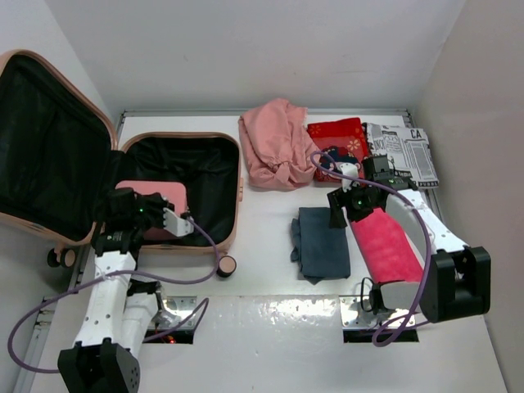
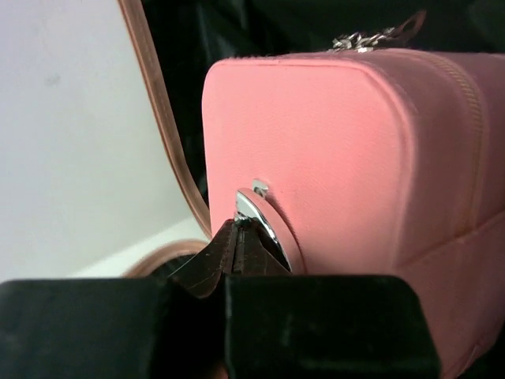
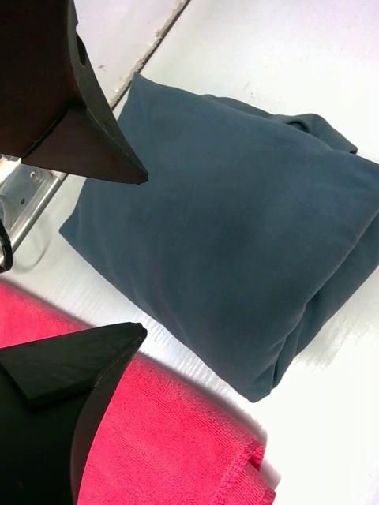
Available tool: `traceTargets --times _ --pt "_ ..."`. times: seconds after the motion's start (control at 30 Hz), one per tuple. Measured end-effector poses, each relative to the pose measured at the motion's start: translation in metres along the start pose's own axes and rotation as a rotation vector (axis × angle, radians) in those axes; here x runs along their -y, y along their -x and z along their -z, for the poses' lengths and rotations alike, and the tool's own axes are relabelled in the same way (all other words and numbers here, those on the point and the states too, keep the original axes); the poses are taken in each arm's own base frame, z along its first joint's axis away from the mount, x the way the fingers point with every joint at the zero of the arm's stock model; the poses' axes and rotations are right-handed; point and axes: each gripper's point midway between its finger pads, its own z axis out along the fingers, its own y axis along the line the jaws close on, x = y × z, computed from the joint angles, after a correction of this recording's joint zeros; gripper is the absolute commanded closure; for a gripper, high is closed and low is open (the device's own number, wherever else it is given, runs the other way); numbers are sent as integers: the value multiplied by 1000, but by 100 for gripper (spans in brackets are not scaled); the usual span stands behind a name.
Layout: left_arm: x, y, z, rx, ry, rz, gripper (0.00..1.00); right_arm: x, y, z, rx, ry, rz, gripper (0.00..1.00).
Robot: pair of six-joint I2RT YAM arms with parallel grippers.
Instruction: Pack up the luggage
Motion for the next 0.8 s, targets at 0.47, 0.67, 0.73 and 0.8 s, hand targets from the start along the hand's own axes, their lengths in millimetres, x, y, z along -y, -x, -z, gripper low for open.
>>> traceTargets --times 0.47,0.67,0.73,0.8 --pt "-207 -22 52 94 422 564 28 -15 8 3 20 59 -116 20" --pt "-261 35 79 369 471 783 0 -25 4 -2 6 92 -237 11" --pt "-260 72 65 479 377 863 0 -25 6 -2 11 91 -260 11" --pt "-260 112 47 564 266 908 0 -24 8 -2 17 88 -267 11"
